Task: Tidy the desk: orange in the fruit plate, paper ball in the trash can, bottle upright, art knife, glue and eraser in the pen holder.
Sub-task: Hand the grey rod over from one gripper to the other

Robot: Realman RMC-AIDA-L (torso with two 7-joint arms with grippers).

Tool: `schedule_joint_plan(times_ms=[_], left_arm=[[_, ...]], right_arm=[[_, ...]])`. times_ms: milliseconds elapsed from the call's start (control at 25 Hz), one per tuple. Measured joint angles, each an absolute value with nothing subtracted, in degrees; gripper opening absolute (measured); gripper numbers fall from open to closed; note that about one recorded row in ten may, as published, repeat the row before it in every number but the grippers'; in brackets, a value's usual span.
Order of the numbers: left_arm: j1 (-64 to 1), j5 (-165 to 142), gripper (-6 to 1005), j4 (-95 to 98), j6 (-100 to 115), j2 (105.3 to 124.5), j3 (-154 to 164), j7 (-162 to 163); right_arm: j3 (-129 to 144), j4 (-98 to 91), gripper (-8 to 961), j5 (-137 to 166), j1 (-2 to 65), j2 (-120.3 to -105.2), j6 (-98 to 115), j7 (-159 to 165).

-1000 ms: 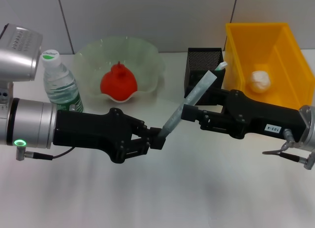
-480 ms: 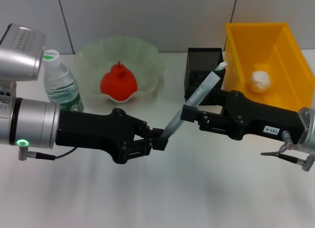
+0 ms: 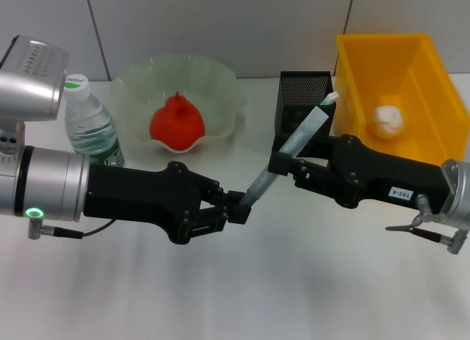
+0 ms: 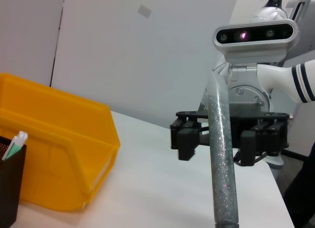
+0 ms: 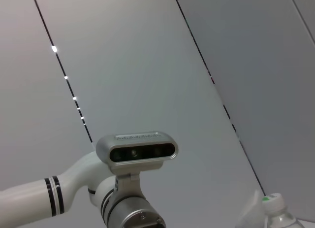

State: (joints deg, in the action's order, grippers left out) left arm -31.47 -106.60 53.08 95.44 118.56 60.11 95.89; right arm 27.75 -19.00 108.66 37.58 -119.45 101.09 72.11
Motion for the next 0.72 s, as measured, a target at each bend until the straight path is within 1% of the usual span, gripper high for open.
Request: schedule_joint_plan(times_ms=[80, 480, 720], left_arm=[[-31.5, -106.6, 171, 53.0, 95.4, 118.56, 60.1, 95.9], [-32.1, -106.6, 174, 52.3, 95.4, 118.5, 60.1, 95.9], [-32.3, -106.6, 175, 52.2, 95.8, 118.34, 59.9, 96.5]], right_arm=[[27.8, -18.5, 371, 108.7, 37.6, -119.45, 101.3, 71.3], [27.8, -18.5, 165, 108.6, 37.7, -119.44, 101.2, 70.6], [27.6, -18.5, 150, 108.6, 37.8, -119.44, 101.1, 70.6]])
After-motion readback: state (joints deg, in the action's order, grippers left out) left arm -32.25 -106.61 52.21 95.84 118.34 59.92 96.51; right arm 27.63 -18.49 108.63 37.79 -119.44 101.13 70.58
